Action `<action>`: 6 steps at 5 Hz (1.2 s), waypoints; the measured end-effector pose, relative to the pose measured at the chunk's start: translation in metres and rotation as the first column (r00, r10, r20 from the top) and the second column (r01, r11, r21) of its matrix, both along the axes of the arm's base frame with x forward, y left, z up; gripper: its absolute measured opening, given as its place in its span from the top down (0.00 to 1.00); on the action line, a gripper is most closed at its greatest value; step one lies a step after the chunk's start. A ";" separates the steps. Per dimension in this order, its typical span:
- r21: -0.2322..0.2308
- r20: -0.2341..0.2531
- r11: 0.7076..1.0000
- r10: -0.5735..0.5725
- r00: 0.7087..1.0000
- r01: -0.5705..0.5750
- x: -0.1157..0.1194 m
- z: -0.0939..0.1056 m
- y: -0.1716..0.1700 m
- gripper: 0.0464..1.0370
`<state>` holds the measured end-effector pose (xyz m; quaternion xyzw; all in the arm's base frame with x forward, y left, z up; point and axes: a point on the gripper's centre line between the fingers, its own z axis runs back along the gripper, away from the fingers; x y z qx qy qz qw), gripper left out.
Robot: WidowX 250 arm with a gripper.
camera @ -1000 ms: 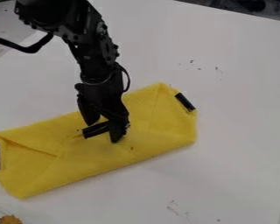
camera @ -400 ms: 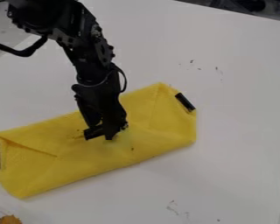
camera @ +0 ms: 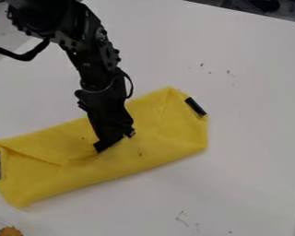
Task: Unfold the cloth from to top left to the bottom right
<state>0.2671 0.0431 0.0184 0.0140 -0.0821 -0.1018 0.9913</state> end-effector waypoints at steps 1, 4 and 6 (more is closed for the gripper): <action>0.019 0.018 1.000 0.007 1.000 -0.007 0.000 0.004 0.001 0.99; 0.040 0.030 0.999 0.008 1.000 -0.010 -0.030 0.041 -0.049 0.99; -0.037 0.062 0.996 0.077 0.995 -0.075 -0.055 0.023 -0.081 0.99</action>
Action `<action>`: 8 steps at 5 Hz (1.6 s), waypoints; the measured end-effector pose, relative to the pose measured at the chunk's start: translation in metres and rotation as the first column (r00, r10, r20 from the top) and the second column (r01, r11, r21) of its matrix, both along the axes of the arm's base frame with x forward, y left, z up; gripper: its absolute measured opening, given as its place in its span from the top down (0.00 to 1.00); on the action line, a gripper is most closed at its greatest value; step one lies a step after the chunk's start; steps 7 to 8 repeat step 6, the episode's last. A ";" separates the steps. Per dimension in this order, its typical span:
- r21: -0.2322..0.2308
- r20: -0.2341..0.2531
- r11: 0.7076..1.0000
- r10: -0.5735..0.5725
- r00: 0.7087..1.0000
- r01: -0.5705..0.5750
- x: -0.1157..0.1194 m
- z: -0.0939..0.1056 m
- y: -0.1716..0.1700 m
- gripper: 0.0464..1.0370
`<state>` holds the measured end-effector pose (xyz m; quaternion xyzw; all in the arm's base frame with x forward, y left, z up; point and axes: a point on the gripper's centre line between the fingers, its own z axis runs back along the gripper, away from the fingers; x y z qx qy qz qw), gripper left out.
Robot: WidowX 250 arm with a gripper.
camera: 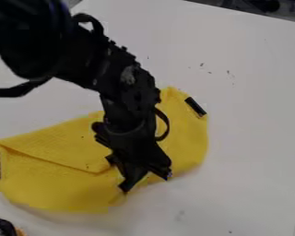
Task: Unfold the cloth from to top left to the bottom right
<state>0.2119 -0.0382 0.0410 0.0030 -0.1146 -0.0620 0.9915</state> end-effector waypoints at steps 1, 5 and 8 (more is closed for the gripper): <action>-0.012 -0.014 1.000 0.022 1.000 -0.022 -0.007 -0.005 -0.003 0.99; -0.023 -0.213 0.981 0.183 0.960 -0.192 -0.052 0.030 -0.028 0.26; 0.026 -0.161 0.983 0.186 0.969 -0.184 -0.050 0.033 -0.028 0.04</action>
